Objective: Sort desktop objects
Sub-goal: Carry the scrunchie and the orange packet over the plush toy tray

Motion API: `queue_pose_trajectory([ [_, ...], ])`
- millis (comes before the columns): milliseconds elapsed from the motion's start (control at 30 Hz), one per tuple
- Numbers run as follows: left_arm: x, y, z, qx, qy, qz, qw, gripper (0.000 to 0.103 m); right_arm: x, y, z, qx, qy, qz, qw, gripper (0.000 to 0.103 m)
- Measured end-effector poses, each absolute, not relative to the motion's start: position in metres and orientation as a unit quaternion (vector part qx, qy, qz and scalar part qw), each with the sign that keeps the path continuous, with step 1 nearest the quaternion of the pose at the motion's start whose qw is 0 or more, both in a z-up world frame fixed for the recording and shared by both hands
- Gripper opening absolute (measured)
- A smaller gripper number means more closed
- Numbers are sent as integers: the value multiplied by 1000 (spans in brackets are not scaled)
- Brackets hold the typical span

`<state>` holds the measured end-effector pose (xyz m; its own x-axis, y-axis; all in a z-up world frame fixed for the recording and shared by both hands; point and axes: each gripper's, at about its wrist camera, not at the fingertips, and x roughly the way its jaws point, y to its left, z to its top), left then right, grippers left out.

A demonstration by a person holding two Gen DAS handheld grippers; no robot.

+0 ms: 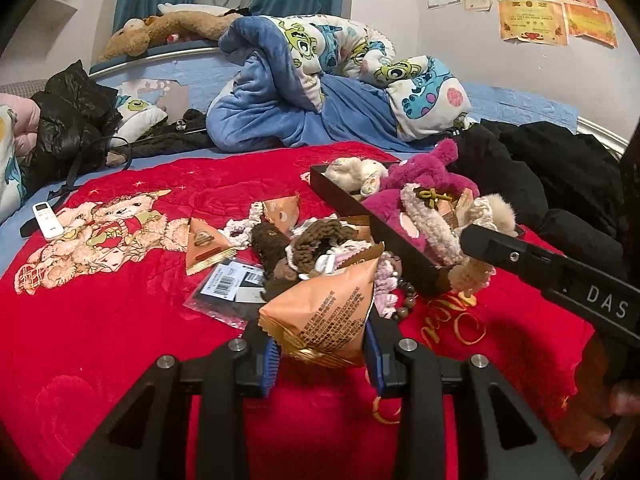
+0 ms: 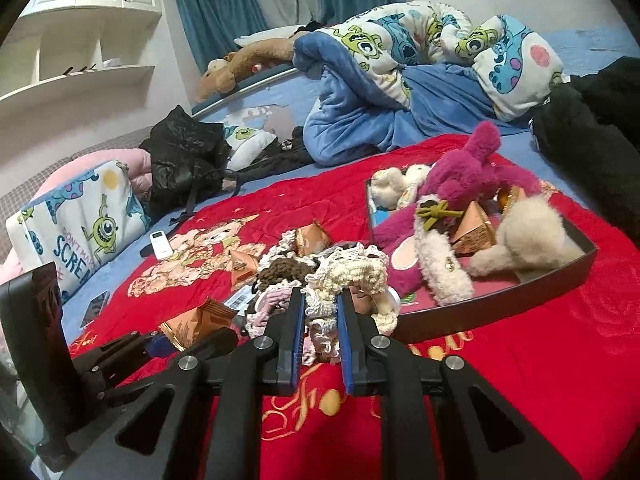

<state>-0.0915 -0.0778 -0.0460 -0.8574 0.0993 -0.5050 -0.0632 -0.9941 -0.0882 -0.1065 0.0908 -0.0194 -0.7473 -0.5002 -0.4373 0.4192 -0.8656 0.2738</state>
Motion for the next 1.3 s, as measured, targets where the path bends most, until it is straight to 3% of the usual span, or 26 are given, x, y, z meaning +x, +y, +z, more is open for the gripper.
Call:
queue_pose_trajectory([
  [567,-112,24,-41,-284,-64,952,95,36,-92,178,-22,260,-68,-944,191,16],
  [800,-118,71,-39,-289,-40,951,101,36,-88,217,-26,263,-67,-946,176,16],
  [1300,-126,85,-38,-298,-40,947,117,36,-86,249,-33,265,-68,-948,164,16],
])
